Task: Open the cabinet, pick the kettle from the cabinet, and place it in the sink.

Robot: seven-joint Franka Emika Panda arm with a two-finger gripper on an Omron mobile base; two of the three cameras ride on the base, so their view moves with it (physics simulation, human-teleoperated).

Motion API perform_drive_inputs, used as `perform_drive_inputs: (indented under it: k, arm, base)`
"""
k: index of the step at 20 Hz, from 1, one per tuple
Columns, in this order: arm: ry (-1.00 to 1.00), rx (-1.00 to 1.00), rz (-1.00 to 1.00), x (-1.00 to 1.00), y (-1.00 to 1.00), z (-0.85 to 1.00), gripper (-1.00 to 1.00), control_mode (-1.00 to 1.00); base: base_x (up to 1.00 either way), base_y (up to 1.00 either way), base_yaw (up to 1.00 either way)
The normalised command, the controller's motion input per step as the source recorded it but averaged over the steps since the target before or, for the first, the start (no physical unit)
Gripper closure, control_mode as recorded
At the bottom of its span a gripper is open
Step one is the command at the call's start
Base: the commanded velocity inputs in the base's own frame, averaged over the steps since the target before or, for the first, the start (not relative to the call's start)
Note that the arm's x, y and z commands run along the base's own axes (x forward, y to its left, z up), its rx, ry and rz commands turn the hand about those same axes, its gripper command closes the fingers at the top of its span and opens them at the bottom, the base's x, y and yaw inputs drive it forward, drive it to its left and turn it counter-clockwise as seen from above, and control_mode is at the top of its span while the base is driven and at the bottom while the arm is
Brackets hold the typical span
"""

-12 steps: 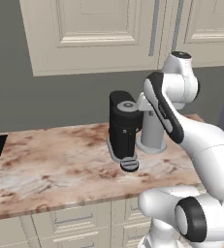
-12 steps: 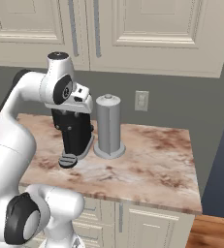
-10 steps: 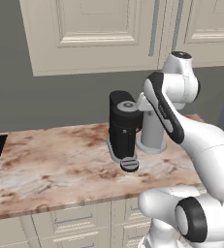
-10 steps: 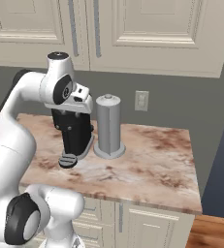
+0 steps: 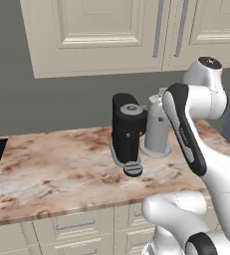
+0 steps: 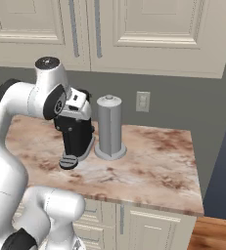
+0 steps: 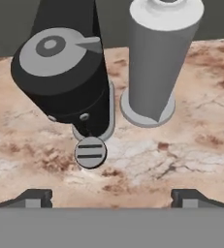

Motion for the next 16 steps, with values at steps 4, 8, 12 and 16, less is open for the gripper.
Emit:
perform_drive_inputs:
  k: [4, 8, 12, 16]
  arm:
    - [-0.32, 0.00, -0.02, -0.60, -0.21, 0.42, -1.00, -1.00]
    - [-0.36, -0.01, 0.00, -0.57, -0.24, 0.62, -1.00, -1.00]
    - [-0.33, 0.00, 0.00, -0.56, -0.16, 0.64, -1.00, -1.00]
    - [-0.34, -0.02, 0.00, -0.54, -0.14, 0.65, -1.00, -1.00]
  base:
    - [0.00, 0.00, 0.00]
    - [0.00, 0.00, 0.00]
    - [0.00, 0.00, 0.00]
    - [0.00, 0.00, 0.00]
